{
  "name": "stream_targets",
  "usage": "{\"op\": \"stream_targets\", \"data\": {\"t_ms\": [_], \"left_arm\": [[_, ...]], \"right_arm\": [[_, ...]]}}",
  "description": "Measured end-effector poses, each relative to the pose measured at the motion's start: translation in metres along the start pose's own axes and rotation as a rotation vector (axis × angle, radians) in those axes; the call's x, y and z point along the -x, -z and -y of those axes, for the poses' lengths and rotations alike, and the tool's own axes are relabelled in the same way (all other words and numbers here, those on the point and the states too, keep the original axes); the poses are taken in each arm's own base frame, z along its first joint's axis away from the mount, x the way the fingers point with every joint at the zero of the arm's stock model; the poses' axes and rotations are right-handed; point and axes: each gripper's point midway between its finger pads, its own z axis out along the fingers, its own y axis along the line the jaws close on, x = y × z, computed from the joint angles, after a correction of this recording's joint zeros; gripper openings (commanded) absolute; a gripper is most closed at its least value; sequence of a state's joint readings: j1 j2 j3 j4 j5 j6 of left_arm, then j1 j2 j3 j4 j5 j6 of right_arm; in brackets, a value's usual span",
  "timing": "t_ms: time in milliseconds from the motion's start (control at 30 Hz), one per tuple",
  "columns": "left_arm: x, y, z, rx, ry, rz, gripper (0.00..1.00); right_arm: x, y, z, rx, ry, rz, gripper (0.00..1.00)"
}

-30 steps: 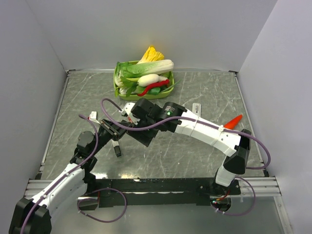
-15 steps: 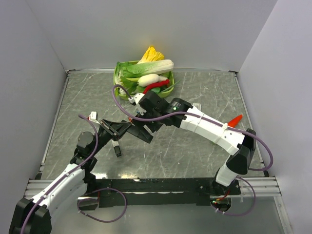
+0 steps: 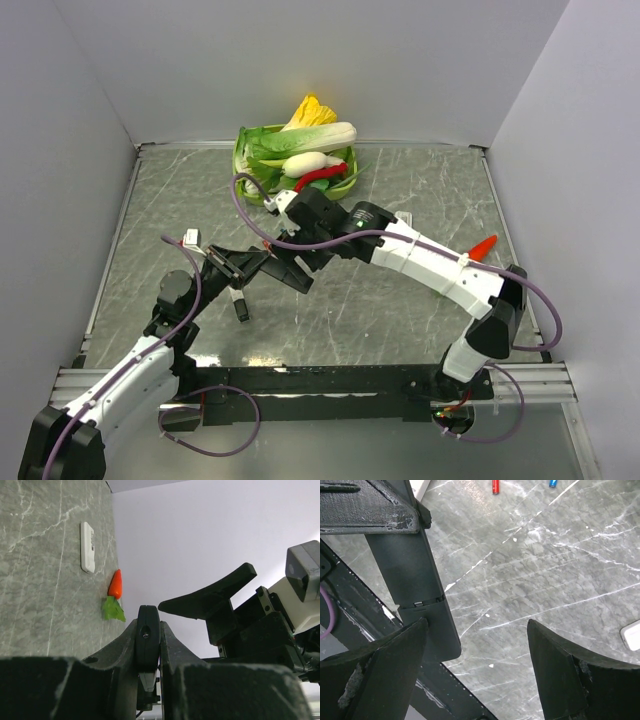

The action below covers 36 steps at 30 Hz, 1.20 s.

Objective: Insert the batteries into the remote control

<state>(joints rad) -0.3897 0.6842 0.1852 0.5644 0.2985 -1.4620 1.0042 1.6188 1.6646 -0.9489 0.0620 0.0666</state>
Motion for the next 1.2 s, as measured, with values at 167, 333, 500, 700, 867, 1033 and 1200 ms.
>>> {"op": "stream_targets", "data": {"t_ms": [167,333,500,700,867,1033,1200], "left_arm": [[-0.001,0.0,-0.002,0.006,0.002,-0.005,0.01],[-0.003,-0.002,-0.001,0.022,-0.001,-0.026,0.01],[-0.007,-0.007,0.009,0.023,-0.022,-0.07,0.01],[-0.015,-0.013,0.023,0.029,-0.051,-0.154,0.01],[-0.023,-0.016,0.035,0.023,-0.079,-0.23,0.01],[-0.03,-0.017,0.037,0.029,-0.097,-0.3,0.01],[-0.037,-0.016,0.032,0.047,-0.102,-0.35,0.01]], "right_arm": [[0.013,0.014,0.001,0.014,0.035,0.075,0.89],[0.019,0.062,-0.004,0.092,0.186,0.276,0.89],[0.007,0.115,-0.016,0.19,0.395,0.462,0.89],[-0.035,0.1,-0.035,0.314,0.717,0.502,0.86],[-0.054,0.08,-0.045,0.392,0.861,0.476,0.74],[-0.049,0.077,-0.052,0.428,0.931,0.493,0.69],[-0.048,0.076,-0.057,0.456,0.964,0.509,0.65]]}}
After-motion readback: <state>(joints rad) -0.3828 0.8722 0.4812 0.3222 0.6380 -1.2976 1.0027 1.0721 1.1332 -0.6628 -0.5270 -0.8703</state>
